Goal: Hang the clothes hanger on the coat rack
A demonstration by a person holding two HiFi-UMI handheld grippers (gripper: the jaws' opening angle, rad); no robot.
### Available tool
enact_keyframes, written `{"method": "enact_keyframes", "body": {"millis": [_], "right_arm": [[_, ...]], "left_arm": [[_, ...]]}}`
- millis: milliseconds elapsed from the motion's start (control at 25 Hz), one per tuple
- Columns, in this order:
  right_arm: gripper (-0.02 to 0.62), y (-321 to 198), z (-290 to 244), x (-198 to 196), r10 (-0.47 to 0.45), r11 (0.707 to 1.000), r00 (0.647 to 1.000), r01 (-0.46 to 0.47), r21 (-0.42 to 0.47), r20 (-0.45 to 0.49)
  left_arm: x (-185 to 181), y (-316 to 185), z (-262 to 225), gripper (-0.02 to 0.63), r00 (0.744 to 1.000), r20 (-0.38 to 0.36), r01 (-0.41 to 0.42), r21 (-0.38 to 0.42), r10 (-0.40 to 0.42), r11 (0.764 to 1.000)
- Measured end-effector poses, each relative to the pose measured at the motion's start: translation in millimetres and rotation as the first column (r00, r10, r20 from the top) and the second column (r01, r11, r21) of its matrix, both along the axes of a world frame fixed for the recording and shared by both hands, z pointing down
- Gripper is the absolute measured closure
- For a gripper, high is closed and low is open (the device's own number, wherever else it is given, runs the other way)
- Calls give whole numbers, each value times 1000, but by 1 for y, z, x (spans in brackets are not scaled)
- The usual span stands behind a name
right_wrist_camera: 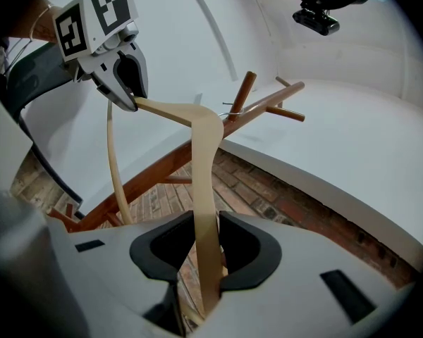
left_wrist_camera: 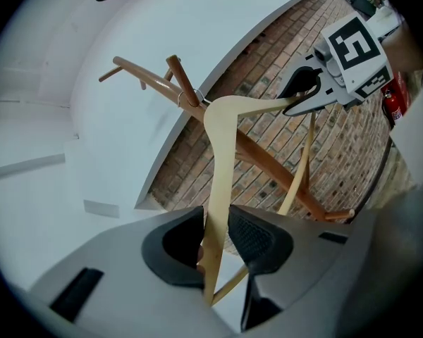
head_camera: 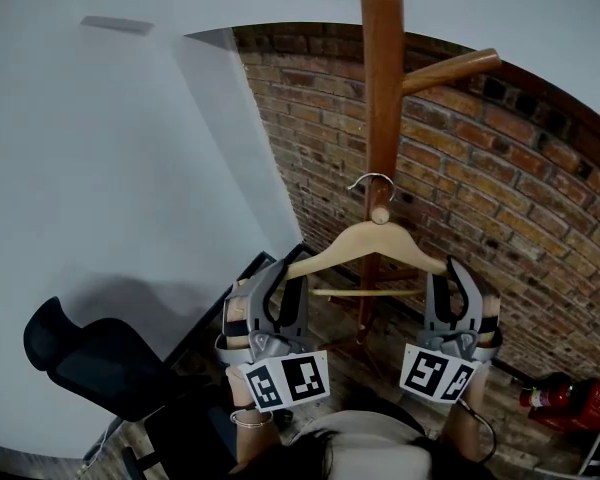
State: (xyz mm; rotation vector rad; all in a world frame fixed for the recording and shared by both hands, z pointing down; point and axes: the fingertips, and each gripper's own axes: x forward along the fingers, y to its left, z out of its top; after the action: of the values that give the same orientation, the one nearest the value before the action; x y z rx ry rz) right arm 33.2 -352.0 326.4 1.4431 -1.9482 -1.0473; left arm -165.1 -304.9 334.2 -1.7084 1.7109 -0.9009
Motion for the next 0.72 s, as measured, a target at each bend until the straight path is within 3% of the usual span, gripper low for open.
{"method": "enact_keyframes", "body": {"millis": [720], "right_arm": [[476, -14, 16, -2, -5, 1000, 1000, 5, -18, -8]], "left_arm": [[-2, -14, 14, 491, 1000, -23, 13, -7, -13, 1000]]}}
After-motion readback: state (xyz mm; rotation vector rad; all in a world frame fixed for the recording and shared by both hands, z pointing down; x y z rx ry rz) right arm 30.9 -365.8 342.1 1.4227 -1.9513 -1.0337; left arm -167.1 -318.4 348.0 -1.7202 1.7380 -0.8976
